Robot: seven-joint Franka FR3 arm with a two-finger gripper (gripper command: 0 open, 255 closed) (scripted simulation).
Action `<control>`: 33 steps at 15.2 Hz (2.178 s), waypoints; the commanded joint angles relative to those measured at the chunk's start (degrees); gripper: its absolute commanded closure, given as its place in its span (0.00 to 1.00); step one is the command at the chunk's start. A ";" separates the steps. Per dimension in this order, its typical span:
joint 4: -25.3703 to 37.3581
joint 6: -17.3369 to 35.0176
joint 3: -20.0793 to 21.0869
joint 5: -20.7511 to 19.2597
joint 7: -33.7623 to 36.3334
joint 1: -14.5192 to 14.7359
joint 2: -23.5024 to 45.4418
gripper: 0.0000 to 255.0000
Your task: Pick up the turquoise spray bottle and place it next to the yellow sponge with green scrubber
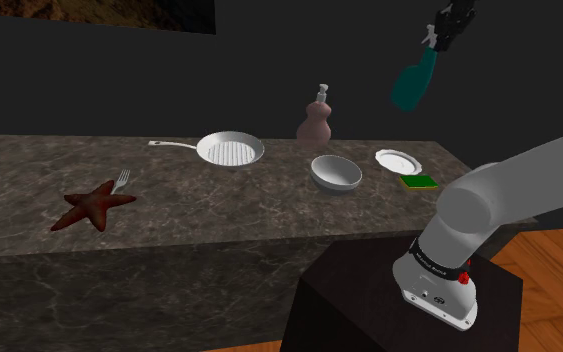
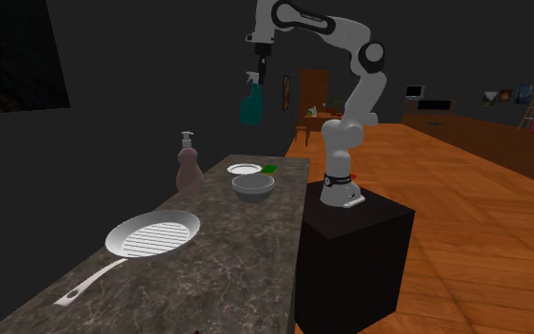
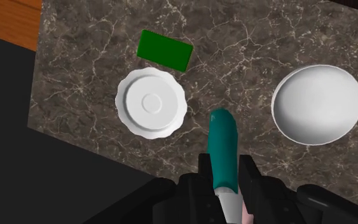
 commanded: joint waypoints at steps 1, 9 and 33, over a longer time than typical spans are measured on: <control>-1.99 1.19 -0.14 -0.26 0.07 -0.16 -0.85 1.00; -10.48 6.82 -0.53 -1.10 1.10 -0.66 -3.70 1.00; -31.62 23.87 -3.26 -4.24 3.47 -2.20 -7.78 1.00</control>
